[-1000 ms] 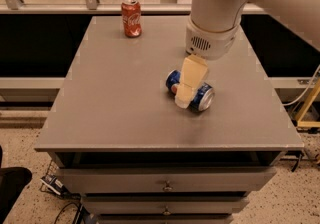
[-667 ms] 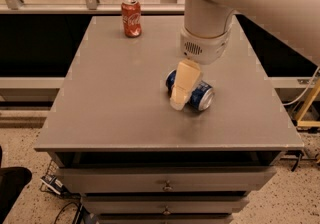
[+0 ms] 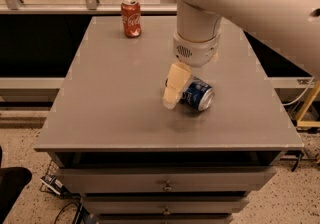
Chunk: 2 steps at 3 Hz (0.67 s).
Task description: Place pepsi can upright
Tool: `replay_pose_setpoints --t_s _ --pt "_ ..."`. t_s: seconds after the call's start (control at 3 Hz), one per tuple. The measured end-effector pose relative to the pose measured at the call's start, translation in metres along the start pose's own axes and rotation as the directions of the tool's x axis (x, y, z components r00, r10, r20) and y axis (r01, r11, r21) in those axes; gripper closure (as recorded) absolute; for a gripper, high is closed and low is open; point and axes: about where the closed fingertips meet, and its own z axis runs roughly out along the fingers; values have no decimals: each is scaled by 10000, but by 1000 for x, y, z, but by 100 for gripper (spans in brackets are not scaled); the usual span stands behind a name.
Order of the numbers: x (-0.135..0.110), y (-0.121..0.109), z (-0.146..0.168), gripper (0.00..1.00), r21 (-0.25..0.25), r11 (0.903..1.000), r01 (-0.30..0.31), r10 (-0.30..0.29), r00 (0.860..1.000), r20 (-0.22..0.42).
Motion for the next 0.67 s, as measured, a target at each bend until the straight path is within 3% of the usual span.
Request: replay_pose_setpoints --t_s 0.67 --pt "-2 -5 21 0 -528 9960 -726 751 9961 472"
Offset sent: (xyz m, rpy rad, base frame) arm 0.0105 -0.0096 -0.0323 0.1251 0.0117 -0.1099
